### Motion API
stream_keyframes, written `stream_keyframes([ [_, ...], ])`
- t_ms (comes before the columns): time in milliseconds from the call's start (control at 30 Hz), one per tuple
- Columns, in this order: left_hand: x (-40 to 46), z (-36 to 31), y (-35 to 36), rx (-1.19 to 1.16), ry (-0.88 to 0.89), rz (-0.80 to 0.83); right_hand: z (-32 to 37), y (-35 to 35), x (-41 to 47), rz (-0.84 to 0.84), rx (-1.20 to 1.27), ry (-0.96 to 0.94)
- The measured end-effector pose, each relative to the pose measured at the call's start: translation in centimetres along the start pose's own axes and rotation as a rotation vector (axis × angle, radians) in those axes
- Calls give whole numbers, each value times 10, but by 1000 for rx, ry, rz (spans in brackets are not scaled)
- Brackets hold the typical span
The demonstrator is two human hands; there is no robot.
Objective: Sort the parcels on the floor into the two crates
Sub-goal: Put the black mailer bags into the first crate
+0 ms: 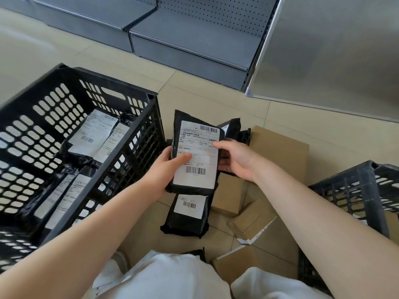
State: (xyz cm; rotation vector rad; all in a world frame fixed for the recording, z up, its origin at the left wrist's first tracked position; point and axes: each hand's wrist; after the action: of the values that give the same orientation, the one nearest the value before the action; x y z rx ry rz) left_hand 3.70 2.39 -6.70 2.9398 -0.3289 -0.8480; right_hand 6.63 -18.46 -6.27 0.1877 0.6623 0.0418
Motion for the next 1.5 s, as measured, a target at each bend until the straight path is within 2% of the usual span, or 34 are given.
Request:
stream_keyframes([
  [267, -13, -49, -61, 63, 36, -87, 23, 57, -8, 2, -425, -119],
  [500, -26, -79, -117, -1, -4, -104, 24, 117, 7, 4, -144, -34],
  [667, -34, -89, -169, 73, -7, -156, 5, 159, 13, -48, -448, -212],
  [767, -34, -83, -199, 103, -44, -234, -11, 184, 12, -116, -691, -438],
  [800, -33, -78, -209, 114, -70, -250, -18, 190, 13, -85, -759, -496],
  [833, -32, -73, -217, 115, -99, -259, -23, 194, 13, 3, -804, -499],
  [900, -30, -62, -231, 91, -154, -274, -32, 199, 12, 244, -842, -353],
  [933, -29, -57, -239, 80, -169, -281, -37, 200, 14, 303, -884, -301],
  [1033, -26, -43, -261, 104, -179, -313, -32, 198, 9, 238, -1145, -387],
  [1167, -24, -26, -295, 207, -199, -410, -21, 205, 4, 168, -1311, -455],
  [1500, -18, 16, -391, 540, -271, -495, -24, 206, 5, 201, -1212, -378],
])
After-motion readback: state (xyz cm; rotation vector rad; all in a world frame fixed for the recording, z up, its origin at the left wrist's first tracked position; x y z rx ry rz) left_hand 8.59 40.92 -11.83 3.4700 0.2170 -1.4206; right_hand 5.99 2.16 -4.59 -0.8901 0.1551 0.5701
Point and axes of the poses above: each hand's wrist, its own x-axis towards the middle knuckle, its own y-axis out of the palm, z = x × y, and after that the axes turned 6 degrees about x, right-handed
